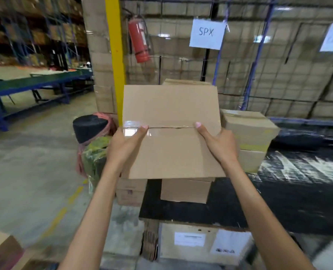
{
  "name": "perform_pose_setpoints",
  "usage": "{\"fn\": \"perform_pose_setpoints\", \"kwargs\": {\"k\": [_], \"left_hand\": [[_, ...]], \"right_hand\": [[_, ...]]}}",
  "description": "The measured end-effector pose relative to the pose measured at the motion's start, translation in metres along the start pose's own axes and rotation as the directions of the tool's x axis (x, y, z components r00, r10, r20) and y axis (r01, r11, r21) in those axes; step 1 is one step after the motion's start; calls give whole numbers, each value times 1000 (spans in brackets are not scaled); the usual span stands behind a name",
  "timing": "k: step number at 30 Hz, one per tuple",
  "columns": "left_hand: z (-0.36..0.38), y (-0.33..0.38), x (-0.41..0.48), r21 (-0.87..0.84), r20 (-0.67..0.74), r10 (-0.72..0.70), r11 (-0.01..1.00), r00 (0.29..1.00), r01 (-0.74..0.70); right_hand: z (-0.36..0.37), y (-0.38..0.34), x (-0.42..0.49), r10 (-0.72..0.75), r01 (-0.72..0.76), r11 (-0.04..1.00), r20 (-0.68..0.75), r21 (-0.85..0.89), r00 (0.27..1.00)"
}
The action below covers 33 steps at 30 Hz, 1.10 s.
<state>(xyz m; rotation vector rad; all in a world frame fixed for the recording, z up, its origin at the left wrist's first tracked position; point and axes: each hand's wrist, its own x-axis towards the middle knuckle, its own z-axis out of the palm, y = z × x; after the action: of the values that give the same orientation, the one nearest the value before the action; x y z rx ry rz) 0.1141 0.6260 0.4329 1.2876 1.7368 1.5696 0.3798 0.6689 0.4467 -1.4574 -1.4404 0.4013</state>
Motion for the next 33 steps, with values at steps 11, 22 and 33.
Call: {"fn": "perform_pose_setpoints", "kwargs": {"k": [11, 22, 33], "left_hand": [[123, 48, 162, 22, 266, -138, 990, 954, 137], [211, 5, 288, 146, 374, -292, 956, 880, 255], [234, -38, 336, 227, 397, -408, 911, 822, 343]], "right_hand": [[-33, 35, 213, 181, -150, 980, 261, -132, 948], [37, 103, 348, 440, -392, 898, 402, -200, 803], [70, 139, 363, 469, -404, 883, 399, -241, 788]]}}
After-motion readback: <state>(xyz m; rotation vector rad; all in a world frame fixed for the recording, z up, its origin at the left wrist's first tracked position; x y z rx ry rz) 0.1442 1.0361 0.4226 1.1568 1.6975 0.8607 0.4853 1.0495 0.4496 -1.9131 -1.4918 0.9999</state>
